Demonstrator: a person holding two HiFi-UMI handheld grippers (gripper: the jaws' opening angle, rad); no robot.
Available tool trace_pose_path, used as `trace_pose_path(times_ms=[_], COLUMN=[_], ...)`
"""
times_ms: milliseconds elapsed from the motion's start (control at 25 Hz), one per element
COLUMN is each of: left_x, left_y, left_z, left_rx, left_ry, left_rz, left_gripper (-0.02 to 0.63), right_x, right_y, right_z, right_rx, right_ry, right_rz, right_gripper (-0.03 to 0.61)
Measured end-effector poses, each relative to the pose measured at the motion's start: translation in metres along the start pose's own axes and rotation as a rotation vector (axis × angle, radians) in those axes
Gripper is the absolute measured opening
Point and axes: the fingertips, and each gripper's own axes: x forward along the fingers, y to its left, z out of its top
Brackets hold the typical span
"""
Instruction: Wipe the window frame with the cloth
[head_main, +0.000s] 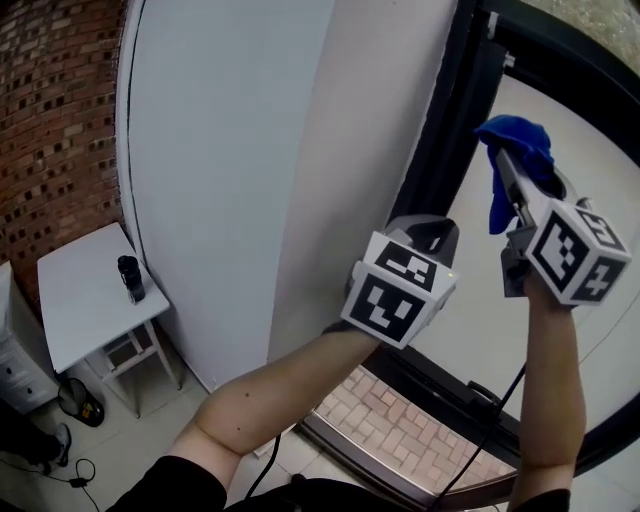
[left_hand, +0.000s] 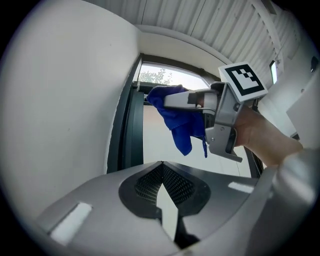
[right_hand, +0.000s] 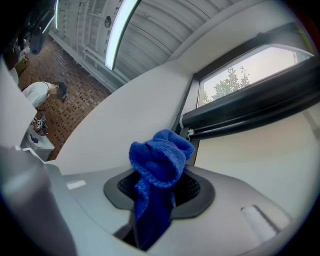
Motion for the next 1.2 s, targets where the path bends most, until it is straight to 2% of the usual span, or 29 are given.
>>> trace_pose_path(times_ms=[280, 520, 720, 920, 1200], left_x=[-0.032, -0.052, -0.069, -0.089, -0.106], left_y=[0.000, -0.003, -0.005, 0.009, -0.009], left_z=[-0.026, -0.054, -0.081, -0.118, -0.155], left_rx=[-0.012, 0.013, 0.006, -0.012, 0.012], left_ry=[0.041, 0.065, 0.060, 0.082, 0.109], left_rz=[0.047, 0.081, 0.072, 0.152, 0.110], left_gripper=[-0.008, -0.008, -0.008, -0.008, -0.008], right_x=[-0.036, -0.057, -0.081, -0.100, -0.130], right_y=[0.034, 0.053, 0.072, 0.099, 0.131], right_z=[-0.051, -0.122, -0.168, -0.218, -0.274], right_rx=[0.053, 0.122, 0.085, 0.125, 0.191], right_ry=[0.044, 0.086, 0.129, 0.176, 0.234], right_rz=[0.034, 0.037, 0.015, 0.023, 0.032], right_gripper=[0.143, 0.143, 0.143, 0.143, 0.144])
